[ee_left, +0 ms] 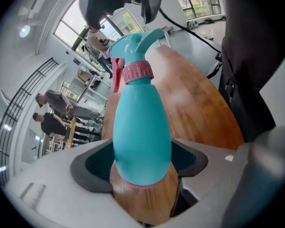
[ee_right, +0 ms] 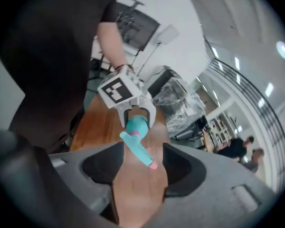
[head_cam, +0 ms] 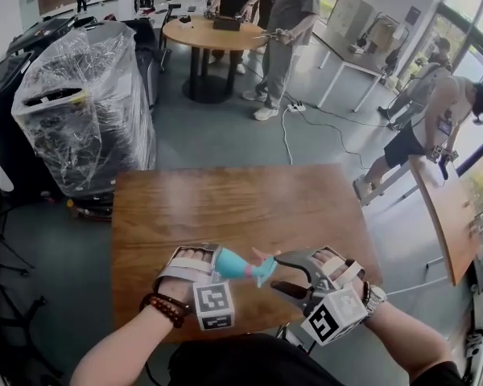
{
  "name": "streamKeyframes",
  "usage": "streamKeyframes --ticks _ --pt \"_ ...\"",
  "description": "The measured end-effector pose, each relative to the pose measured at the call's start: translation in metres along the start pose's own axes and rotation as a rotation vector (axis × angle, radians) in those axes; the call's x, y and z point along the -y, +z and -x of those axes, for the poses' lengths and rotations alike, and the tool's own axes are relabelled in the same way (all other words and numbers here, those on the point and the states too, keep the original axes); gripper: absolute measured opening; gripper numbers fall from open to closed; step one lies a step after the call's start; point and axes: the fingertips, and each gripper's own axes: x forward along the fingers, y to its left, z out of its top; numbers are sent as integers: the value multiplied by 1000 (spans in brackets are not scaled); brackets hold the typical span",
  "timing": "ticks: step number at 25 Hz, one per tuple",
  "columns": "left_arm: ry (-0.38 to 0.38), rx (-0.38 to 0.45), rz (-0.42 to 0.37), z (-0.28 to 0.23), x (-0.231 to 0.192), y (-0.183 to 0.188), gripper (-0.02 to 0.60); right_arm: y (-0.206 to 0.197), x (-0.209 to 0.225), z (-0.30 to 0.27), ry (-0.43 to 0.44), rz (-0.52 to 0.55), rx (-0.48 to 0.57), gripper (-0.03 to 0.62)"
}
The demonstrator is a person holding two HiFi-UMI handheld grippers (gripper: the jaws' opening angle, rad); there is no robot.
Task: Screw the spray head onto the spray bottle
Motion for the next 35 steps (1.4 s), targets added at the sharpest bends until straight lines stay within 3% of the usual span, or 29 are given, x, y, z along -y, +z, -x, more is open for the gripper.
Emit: streamKeyframes --ticks 3,6,8,11,13,16,24,29,31,35 --pt "-45 48 -49 1 7 9 392 2 -23 -18 36 250 -30 244" --pt "-77 93 -85 8 14 23 392 -1 -41 -26 70 398 -53 241" --pt "-90 119 -88 12 17 32 392 -2 -47 -28 85 446 -53 219" --pt "-93 144 -84 15 18 39 391 -1 -51 -29 80 487 -41 125" --pt "-86 148 -74 15 18 39 391 0 -50 -30 74 461 -40 123" --pt "-56 128 -34 14 13 36 391 0 -42 -33 108 199 -32 120" --pt "43 46 -38 6 9 30 388 -14 -29 -48 349 -920 -19 118" --pt "74 39 -73 3 10 33 388 -25 -29 -48 487 -1479 -12 120" --pt "74 39 -65 2 11 32 389 -27 -30 -47 490 -1540 -15 120" --pt "36 80 11 -3 14 32 391 -20 -20 -46 433 -1363 26 138"
